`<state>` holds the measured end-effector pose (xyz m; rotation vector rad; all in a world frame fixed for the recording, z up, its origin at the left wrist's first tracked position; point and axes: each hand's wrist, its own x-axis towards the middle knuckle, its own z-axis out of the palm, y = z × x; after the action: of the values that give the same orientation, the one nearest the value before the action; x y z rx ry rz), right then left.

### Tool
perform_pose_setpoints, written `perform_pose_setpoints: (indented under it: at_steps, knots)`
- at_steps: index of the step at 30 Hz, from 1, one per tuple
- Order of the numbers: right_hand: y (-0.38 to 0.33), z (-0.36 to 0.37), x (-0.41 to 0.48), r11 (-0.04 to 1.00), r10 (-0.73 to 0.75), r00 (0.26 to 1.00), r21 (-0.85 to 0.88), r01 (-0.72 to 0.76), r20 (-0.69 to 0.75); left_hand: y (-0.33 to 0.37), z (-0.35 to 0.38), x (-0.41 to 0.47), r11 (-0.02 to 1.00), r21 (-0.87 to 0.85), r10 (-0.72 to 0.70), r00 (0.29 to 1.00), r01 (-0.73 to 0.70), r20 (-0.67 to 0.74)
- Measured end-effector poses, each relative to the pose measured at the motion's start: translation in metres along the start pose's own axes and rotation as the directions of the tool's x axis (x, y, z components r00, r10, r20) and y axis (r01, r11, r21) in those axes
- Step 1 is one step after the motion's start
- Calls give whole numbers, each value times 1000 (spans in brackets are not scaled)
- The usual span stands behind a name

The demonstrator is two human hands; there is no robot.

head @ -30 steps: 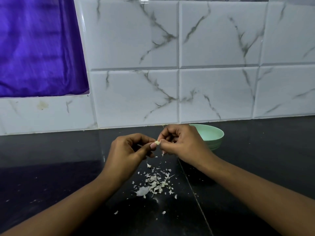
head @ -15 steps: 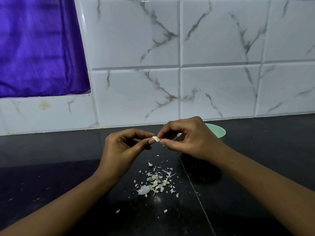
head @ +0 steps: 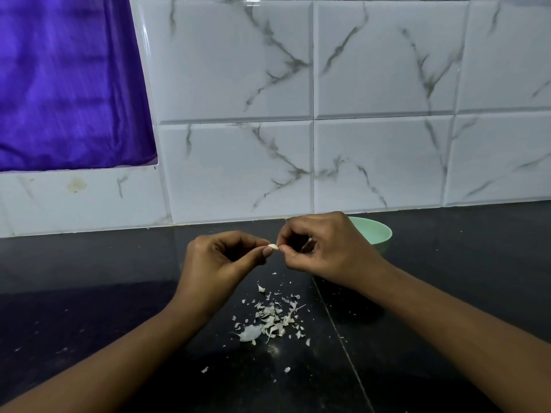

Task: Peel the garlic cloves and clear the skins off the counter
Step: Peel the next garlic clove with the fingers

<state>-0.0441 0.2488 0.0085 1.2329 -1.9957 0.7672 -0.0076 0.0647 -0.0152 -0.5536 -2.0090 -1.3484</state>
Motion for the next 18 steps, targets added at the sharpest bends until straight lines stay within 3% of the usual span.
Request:
perform_pose_setpoints:
  at_steps: [8, 11, 15, 18]
  knots:
    - [-5, 8, -2, 999, 29, 996, -39, -33, -82, -1, 3, 1, 996, -84, -26, 1000, 25, -9]
    - [-4, 8, -1, 999, 48, 997, -8, -48, -57, 0, 3, 0, 995, -99, -17, 1000, 18, 15]
    - [0, 6, 0, 969, 175, 985, 175, -172, -2, 3, 4, 0, 984, -171, -43, 996, 55, 77]
    - [8, 5, 0, 970, 203, 975, 120, -212, 84, 6, 6, 0, 952, -278, -105, 989, 131, 107]
